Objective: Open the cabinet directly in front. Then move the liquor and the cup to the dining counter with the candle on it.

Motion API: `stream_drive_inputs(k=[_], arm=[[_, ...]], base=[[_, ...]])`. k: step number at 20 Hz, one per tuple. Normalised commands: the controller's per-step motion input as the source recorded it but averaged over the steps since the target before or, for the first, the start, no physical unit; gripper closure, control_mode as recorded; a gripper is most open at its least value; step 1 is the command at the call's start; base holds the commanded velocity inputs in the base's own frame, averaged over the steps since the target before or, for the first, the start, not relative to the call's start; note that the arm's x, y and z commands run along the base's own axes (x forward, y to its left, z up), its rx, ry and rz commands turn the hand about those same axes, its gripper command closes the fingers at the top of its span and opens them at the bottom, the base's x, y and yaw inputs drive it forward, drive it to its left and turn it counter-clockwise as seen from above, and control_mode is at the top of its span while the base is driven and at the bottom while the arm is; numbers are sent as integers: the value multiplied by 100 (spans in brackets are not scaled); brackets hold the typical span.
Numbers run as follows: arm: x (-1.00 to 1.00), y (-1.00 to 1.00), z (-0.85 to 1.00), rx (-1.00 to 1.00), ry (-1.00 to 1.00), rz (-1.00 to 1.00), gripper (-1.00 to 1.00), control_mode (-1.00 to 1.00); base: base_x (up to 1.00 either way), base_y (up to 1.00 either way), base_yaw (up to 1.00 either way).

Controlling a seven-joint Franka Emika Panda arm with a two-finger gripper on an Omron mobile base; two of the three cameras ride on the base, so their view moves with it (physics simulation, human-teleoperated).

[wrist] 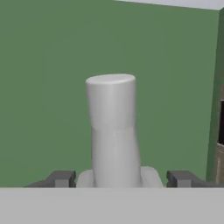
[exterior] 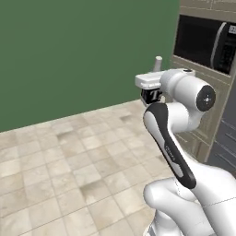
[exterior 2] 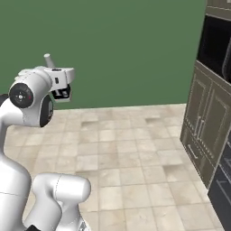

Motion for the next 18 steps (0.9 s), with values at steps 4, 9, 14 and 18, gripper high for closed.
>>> stream_drive_inputs(k=[4, 9, 14, 18], arm=[[0, 0, 0, 0, 0, 0, 100, 100], [0, 0, 0, 0, 0, 0, 100, 100], [0, 0, 0, 0, 0, 0, 100, 100], [0, 0, 0, 0, 0, 0, 100, 100]], base=[[100, 59, 9], [100, 35, 14], [100, 21, 22], [97, 1, 53]])
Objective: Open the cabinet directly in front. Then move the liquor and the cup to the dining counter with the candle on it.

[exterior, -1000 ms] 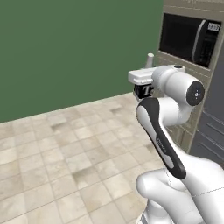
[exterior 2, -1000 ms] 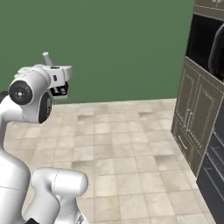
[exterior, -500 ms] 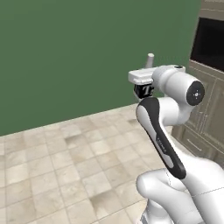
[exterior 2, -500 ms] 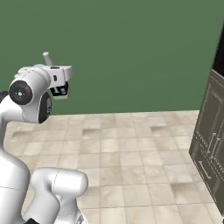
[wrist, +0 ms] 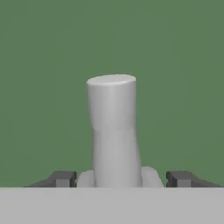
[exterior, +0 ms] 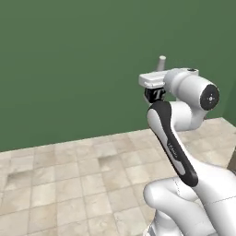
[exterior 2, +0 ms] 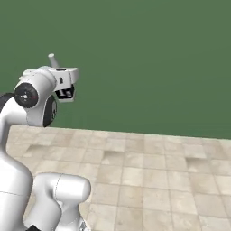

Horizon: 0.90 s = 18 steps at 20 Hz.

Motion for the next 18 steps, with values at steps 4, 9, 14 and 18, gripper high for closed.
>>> stream_drive_inputs(k=[4, 9, 14, 18], arm=[[0, 0, 0, 0, 0, 0, 100, 100], [0, 0, 0, 0, 0, 0, 100, 100], [0, 0, 0, 0, 0, 0, 100, 100], [0, 0, 0, 0, 0, 0, 100, 100]], base=[[55, 1, 73], [6, 16, 84], [2, 16, 85], [43, 2, 78]])
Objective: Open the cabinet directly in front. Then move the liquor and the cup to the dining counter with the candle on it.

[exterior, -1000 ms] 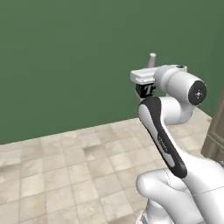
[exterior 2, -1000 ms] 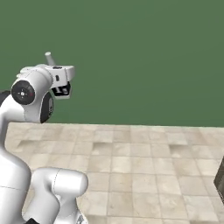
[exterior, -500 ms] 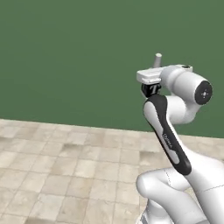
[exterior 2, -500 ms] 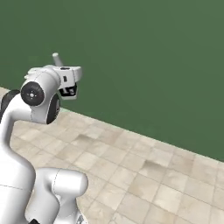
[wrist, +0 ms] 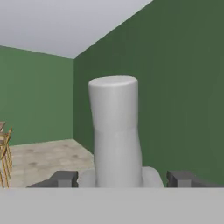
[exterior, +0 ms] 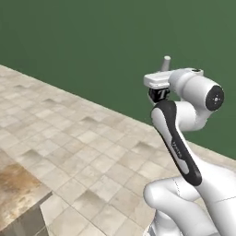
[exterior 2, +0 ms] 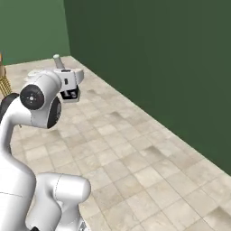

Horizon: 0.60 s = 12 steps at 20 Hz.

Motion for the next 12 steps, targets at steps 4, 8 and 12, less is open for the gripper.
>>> stream_drive_inputs(k=[4, 8, 12], arm=[[0, 0, 0, 0, 0, 0, 100, 100], [0, 0, 0, 0, 0, 0, 100, 100], [0, 0, 0, 0, 0, 0, 100, 100]], base=[[80, -3, 54], [99, -39, 44], [100, -80, 37]])
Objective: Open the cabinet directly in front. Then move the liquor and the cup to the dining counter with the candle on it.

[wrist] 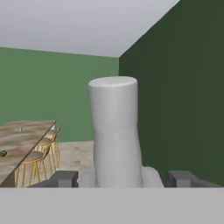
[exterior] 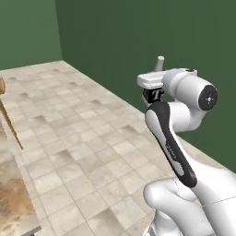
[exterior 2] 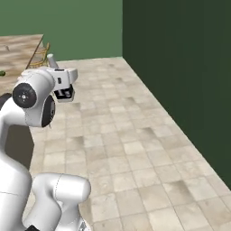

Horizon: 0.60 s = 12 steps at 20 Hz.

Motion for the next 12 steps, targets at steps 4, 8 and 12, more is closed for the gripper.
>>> stream_drive_inputs(k=[4, 8, 12], arm=[[0, 0, 0, 0, 0, 0, 100, 100], [0, 0, 0, 0, 0, 0, 100, 100], [0, 0, 0, 0, 0, 0, 100, 100]], base=[[100, -80, 32], [100, -14, 19], [100, -5, 10]])
